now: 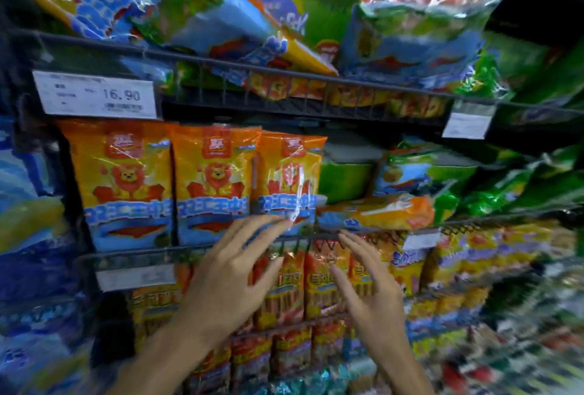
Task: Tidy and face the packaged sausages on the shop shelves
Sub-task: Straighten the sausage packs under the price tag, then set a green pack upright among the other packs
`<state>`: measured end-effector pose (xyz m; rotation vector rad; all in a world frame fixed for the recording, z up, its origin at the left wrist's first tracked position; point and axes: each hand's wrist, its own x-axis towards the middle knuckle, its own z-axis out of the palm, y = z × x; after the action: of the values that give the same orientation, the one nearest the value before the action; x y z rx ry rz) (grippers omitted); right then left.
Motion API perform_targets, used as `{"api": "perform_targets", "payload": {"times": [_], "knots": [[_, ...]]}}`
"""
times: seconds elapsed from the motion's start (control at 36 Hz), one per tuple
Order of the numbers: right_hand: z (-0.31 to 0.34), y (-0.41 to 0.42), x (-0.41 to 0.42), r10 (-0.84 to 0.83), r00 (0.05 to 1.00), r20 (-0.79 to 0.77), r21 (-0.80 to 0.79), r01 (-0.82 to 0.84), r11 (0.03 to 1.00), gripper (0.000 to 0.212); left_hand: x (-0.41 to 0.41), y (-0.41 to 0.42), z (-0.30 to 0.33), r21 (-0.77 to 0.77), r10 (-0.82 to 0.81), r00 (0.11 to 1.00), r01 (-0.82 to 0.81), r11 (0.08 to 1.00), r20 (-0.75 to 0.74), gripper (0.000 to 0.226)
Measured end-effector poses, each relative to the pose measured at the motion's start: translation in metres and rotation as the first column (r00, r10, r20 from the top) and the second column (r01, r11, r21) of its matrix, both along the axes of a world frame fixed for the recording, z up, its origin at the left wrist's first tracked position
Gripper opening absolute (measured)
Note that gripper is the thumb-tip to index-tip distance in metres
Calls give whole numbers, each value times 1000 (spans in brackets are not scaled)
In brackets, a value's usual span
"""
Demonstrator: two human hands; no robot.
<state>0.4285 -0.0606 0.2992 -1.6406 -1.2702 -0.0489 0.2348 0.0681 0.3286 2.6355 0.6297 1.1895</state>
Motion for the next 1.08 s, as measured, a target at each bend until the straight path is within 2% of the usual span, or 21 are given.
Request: {"api": "perform_targets", "payload": {"times": [0.11,0.19,0.36,0.44,0.58,0.69,0.78,0.89,1.08], "knots": [[2,-21,47,62,990,-125,35,-58,998,40,62,-27,5,-155,24,1000,-26,988,-13,61],[0,-35,85,34,982,-185,67,-22,998,40,113,-43,9,-226,32,999,-38,973,-29,72],[1,-48,137,83,958,-273,90,-60,994,38,174,-52,18,-241,99,991,-119,963,-91,82],[-1,-46,146,130,944,-304,111,-100,989,40,188,-44,22,-224,128,986,-148,963,-103,77],[-5,-41,150,196,920,-340,105,-170,980,40,189,-27,25,-168,111,994,-110,980,0,53],[-6,-36,150,224,906,-359,99,-202,974,40,178,-26,31,-249,98,981,-54,967,168,44],[-7,-32,147,256,895,-365,101,-235,967,41,171,-30,36,-327,139,933,-25,945,332,32],[-3,-21,140,276,892,-357,117,-250,961,44,162,-30,45,-431,165,870,59,900,464,32],[26,8,124,318,915,-247,85,-306,948,71,154,-31,52,-454,142,846,128,882,514,34]]}}
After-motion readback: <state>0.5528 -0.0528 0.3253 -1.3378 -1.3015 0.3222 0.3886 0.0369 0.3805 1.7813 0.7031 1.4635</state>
